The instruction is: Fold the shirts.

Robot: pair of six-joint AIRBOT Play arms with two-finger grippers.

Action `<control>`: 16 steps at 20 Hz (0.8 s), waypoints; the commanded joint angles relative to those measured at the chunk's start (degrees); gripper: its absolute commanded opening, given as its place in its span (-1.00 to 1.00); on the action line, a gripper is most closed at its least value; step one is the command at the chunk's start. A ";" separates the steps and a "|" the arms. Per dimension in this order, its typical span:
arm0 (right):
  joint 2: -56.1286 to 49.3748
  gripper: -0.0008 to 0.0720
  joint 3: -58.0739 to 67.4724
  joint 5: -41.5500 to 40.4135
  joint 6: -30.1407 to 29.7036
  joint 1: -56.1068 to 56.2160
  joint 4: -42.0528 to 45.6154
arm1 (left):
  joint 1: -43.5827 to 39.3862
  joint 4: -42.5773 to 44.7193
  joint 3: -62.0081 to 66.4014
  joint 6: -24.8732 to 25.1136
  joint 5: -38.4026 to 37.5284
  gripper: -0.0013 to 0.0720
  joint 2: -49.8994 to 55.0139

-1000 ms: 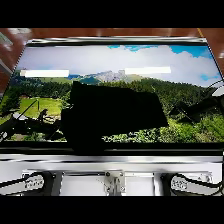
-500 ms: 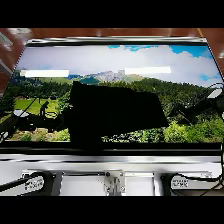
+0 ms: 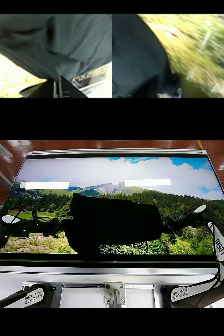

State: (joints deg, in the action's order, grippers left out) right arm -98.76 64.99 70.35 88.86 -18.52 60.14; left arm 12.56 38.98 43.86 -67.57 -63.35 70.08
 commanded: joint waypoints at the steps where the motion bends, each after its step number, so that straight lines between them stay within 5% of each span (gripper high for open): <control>1: -1.46 -0.78 1.14 -3.98 -0.59 3.61 -2.10 | 0.07 0.02 3.61 0.11 -1.38 -0.87 -0.22; 7: 13.55 -0.80 13.60 2.71 -13.60 6.95 -11.34 | 1.09 0.11 26.10 1.53 -7.72 -0.88 -4.11; 11: 33.92 -0.80 29.29 -5.46 -17.18 6.54 -14.60 | 4.31 0.20 56.26 1.14 -6.03 -0.88 -11.21; 14: 50.05 -0.80 36.17 -18.73 -10.64 6.56 -7.02 | 9.01 1.33 77.13 -2.03 -0.66 -0.88 -15.28; 16: 58.42 -0.80 37.40 -20.26 -5.11 6.54 -2.51 | 10.88 1.53 81.59 -4.42 2.05 -0.88 -19.39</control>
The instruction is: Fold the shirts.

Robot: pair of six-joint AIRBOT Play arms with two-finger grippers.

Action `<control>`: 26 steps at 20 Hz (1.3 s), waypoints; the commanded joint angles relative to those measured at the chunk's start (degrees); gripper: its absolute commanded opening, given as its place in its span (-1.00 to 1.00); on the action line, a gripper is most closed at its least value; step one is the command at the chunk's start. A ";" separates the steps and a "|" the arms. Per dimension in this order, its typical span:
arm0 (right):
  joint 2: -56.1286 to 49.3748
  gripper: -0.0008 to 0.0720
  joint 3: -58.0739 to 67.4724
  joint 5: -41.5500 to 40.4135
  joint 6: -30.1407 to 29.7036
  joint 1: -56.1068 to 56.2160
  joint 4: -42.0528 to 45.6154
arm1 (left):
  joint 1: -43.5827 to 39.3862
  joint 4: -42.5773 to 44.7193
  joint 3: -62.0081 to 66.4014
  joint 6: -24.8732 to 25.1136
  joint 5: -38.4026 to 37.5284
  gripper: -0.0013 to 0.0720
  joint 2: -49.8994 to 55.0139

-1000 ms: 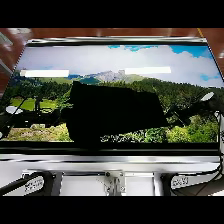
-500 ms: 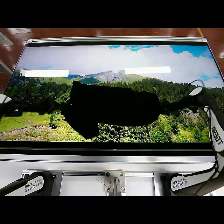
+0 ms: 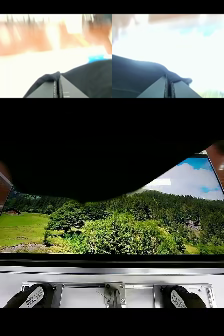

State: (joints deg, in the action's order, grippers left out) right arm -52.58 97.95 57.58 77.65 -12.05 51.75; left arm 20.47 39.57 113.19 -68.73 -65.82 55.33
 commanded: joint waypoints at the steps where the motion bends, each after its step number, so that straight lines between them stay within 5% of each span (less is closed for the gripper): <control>1: 16.13 -0.80 4.42 -6.29 7.67 0.07 7.93 | 3.48 1.38 12.04 -3.39 4.76 -0.87 -7.26; 7: 28.57 -0.80 4.42 11.96 17.44 0.09 29.35 | 3.54 22.05 9.77 -4.52 -1.44 -0.87 -19.39; 12: 24.37 -0.80 1.14 34.71 19.34 0.07 33.24 | 3.48 22.12 -0.37 -8.07 -18.84 -0.87 -19.52; 15: 20.74 -0.80 -11.23 37.48 19.10 0.09 32.41 | 3.43 21.24 -17.07 -8.04 -20.57 -0.87 -19.50; 18: 16.55 -0.80 -29.83 28.17 16.22 0.09 26.93 | 3.41 19.15 -35.80 -5.97 -17.00 -0.87 -17.90; 22: 5.73 -0.80 -43.89 -2.16 9.92 2.86 21.09 | 1.81 14.21 -54.01 -3.91 -3.56 -0.87 -10.08; 26: -8.72 -0.80 -43.98 -32.13 2.54 11.78 19.71 | -5.97 13.73 -56.24 2.60 13.38 -0.87 2.40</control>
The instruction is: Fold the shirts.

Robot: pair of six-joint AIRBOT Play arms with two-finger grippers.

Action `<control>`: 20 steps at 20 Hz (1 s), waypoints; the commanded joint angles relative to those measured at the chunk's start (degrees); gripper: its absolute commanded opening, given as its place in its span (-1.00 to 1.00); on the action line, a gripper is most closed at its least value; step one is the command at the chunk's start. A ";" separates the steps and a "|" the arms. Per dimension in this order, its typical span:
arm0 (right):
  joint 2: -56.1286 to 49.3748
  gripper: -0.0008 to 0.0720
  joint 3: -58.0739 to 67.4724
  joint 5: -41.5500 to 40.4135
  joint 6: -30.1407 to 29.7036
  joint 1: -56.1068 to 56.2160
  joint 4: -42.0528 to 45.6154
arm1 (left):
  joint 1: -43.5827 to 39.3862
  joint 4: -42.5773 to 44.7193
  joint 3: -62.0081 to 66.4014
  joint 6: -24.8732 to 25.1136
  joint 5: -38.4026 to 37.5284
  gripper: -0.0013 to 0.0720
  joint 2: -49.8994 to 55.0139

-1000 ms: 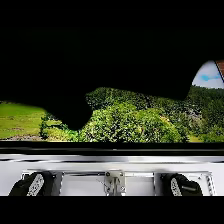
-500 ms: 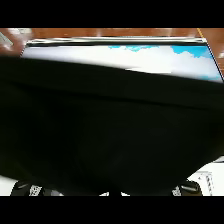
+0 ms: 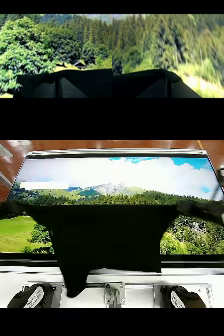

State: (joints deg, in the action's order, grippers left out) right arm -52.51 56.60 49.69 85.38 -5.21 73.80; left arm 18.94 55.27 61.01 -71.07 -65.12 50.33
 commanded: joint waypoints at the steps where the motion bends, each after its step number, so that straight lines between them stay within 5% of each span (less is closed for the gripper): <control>1: -12.15 -0.80 -2.62 -32.06 -5.20 6.67 -2.34 | -6.80 -2.05 -3.96 6.12 18.12 -0.87 10.23; 5: -23.04 -0.80 -2.62 -54.03 -4.96 9.35 -2.43 | -14.08 -2.03 -3.96 6.08 39.43 -0.87 19.41; 9: -29.88 -0.80 -2.62 -58.45 -3.93 8.87 -3.85 | -17.03 -2.49 -3.96 5.88 51.01 -0.87 26.05; 14: -31.78 -0.80 -2.62 -48.11 -2.75 8.48 -10.60 | -17.62 -2.78 -4.00 5.90 41.92 -0.87 30.80; 20: -26.91 -0.80 -2.62 -17.14 -1.79 2.10 -10.29 | -14.19 -0.59 -4.02 5.88 15.10 -0.87 30.62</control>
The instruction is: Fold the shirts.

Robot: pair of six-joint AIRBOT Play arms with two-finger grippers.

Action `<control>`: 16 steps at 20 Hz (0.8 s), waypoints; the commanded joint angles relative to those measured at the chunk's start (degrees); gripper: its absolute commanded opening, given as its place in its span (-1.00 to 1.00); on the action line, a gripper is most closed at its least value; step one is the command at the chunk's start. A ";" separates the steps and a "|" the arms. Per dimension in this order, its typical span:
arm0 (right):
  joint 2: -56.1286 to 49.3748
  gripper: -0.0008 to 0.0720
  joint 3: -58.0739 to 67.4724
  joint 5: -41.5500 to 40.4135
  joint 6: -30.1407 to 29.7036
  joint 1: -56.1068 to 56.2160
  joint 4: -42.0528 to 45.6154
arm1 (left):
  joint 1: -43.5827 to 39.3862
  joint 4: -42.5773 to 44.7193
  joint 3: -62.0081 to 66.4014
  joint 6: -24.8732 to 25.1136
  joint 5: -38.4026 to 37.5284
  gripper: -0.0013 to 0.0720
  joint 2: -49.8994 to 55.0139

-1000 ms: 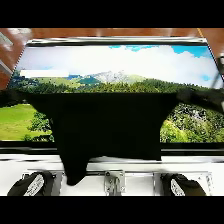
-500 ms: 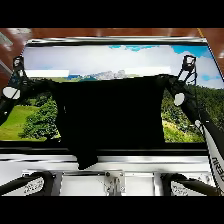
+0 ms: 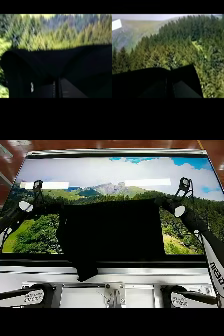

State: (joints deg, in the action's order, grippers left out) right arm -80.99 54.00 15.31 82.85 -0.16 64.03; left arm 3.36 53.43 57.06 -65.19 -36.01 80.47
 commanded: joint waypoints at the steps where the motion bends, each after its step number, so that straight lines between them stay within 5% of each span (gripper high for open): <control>1: 1.42 -0.80 -0.04 23.06 1.68 -4.07 -0.52 | 1.55 2.97 -0.07 0.00 -17.11 -0.87 0.63; 4: -0.42 -0.80 -0.11 33.62 3.06 -4.59 1.29 | 1.77 8.74 -0.07 -7.28 -20.44 -0.87 1.57; 7: -0.92 -0.68 -0.09 33.40 3.67 -4.02 0.20 | 1.64 3.72 -0.04 -8.85 -20.44 -0.74 3.02; 9: -0.46 0.39 0.42 34.27 3.45 -4.20 -0.61 | 1.95 0.96 0.59 -8.85 -21.44 0.19 2.75; 10: 0.31 0.60 1.33 37.16 1.88 -4.50 0.02 | 2.75 1.20 2.12 -8.83 -24.33 0.31 2.64; 16: 11.72 0.60 4.83 60.96 2.32 -15.61 24.76 | 17.33 8.22 9.79 -8.81 -47.19 0.29 -3.52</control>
State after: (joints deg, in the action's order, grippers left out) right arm -74.06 57.98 63.83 84.38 -10.35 77.08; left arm 14.20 57.93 64.95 -73.78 -71.66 80.18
